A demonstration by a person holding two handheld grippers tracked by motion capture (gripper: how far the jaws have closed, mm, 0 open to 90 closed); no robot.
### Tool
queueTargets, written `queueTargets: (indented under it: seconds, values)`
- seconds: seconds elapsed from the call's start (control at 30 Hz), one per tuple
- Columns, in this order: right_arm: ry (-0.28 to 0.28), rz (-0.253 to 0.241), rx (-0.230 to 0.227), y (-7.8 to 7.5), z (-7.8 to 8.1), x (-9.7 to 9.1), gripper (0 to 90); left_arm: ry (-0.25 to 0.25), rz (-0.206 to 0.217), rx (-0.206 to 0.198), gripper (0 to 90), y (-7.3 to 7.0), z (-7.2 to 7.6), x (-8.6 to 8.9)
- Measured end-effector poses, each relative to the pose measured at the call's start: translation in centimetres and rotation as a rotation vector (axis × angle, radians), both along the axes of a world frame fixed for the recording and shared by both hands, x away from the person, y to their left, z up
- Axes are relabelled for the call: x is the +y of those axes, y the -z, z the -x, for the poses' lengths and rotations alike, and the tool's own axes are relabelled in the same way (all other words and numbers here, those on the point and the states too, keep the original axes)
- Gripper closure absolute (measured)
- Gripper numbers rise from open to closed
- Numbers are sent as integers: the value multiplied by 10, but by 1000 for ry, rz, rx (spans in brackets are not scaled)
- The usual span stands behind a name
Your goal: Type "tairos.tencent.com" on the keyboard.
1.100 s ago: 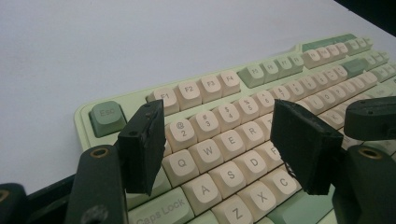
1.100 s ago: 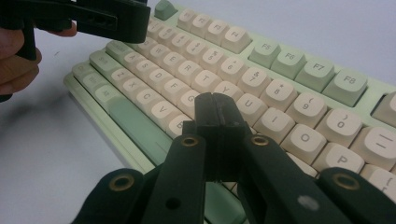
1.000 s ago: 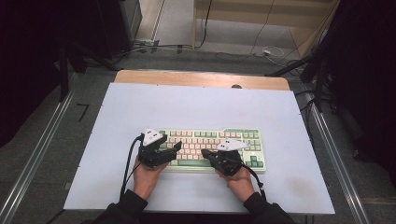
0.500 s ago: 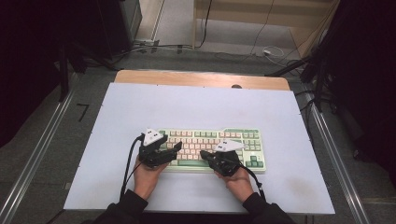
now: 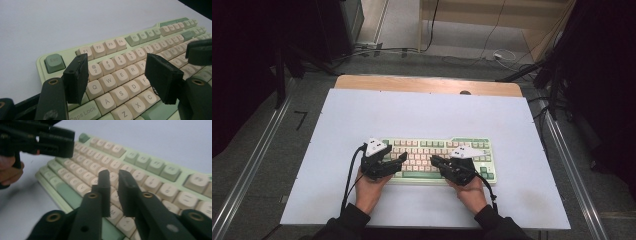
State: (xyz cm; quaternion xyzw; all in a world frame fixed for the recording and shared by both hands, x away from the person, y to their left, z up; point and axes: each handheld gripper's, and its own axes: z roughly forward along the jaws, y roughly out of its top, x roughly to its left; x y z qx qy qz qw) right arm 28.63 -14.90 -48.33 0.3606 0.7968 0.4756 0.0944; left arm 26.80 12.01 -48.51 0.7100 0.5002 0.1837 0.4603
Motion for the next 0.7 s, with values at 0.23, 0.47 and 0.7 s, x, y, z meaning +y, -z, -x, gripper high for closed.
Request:
queueTargets:
  seconds: [0.23,0.47,0.7]
  values:
    - [93,-18,15,-4,-7,-14,451,4,5,-1,363,0,0,-1]
    - [132,6,5,-5,-9,-16,310,10,5,3,363,1,0,-4]
    - [141,3,0,-6,-8,-17,302,16,6,7,368,1,-1,-7]
